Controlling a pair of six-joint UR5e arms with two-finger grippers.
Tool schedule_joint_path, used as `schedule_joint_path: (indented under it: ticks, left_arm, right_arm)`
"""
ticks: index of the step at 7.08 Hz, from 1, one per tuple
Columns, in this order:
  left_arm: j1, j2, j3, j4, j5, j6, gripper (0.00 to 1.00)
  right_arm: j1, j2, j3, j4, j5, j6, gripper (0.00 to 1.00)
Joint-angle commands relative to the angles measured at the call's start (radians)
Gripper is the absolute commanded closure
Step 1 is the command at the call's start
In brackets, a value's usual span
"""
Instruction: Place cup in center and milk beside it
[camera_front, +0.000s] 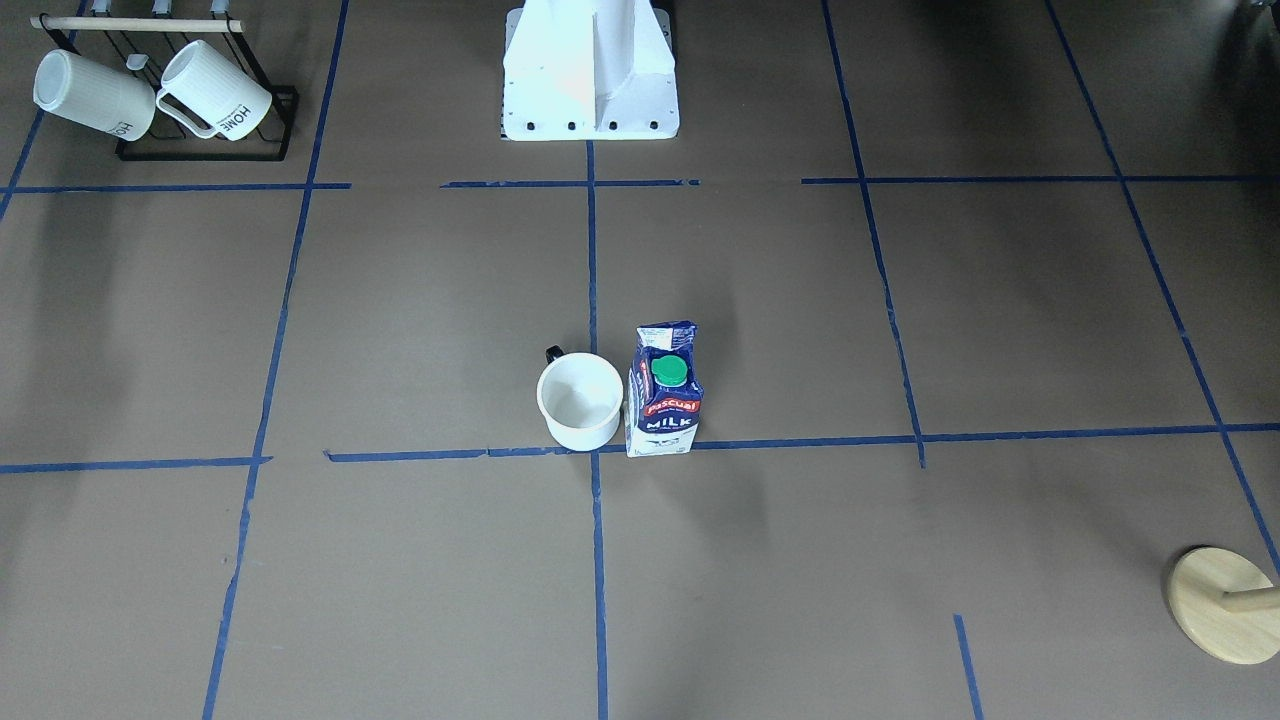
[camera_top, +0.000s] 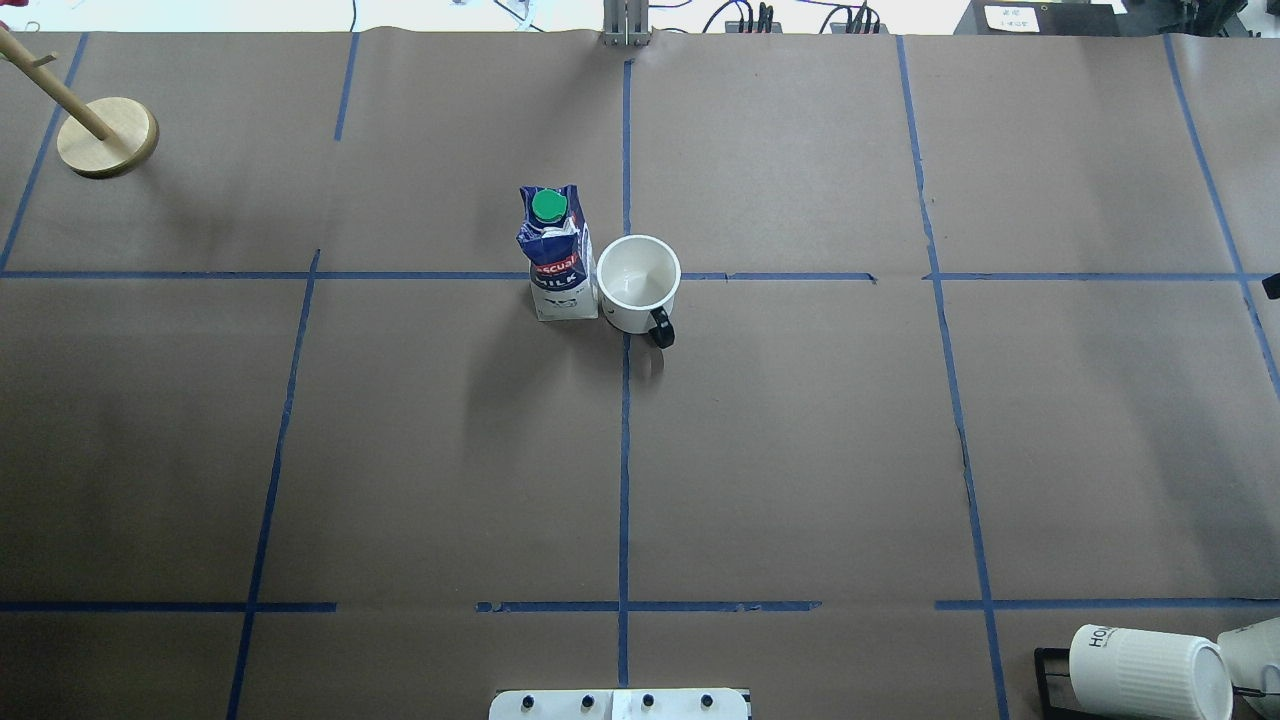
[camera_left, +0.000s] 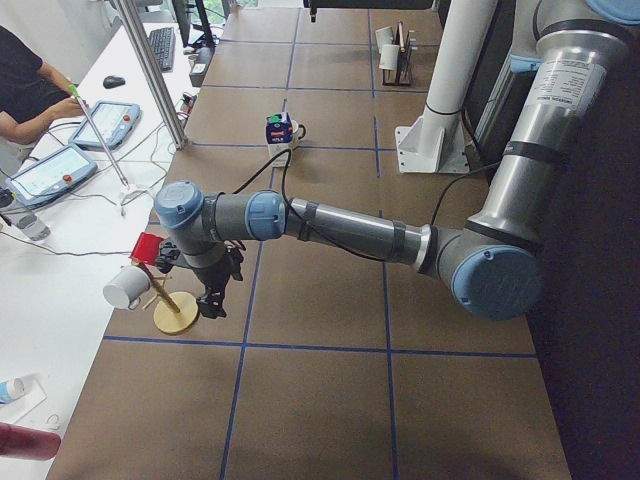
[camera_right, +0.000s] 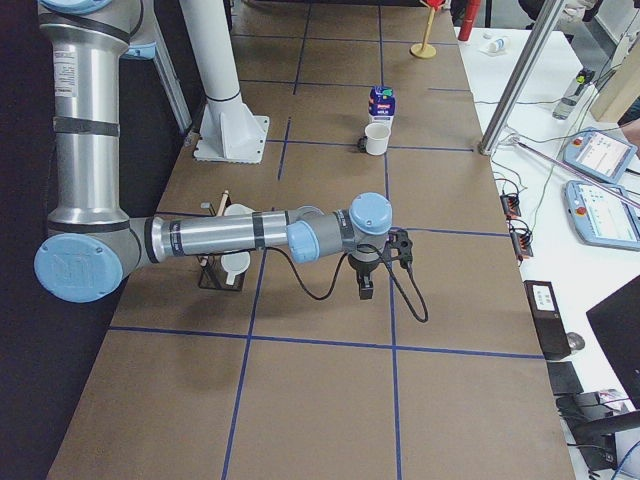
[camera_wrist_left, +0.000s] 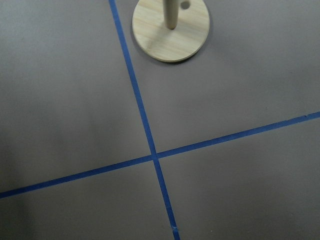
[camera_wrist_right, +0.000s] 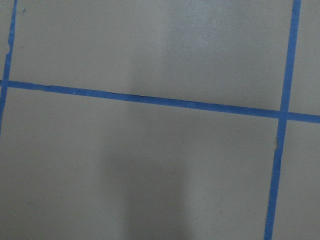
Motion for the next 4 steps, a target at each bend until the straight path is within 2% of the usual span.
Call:
schedule_joint_path:
  ticks: [1,2,4]
  left_arm:
    - [0.000,0.015,0.003,0.004,-0.001,-0.044,0.00]
    - [0.000,0.028,-0.006,0.000,-0.004,-0.064,0.00]
    - [0.001,0.060,-0.053,-0.014,-0.007,-0.066,0.00]
  right_arm:
    - [0.053,0.003,-0.008,-0.125,-0.003,-0.165,0.00]
    - [0.096,0.016,-0.008,-0.193,-0.006,-0.262,0.00]
    - [0.101,0.018,-0.013,-0.195,-0.047,-0.275,0.00]
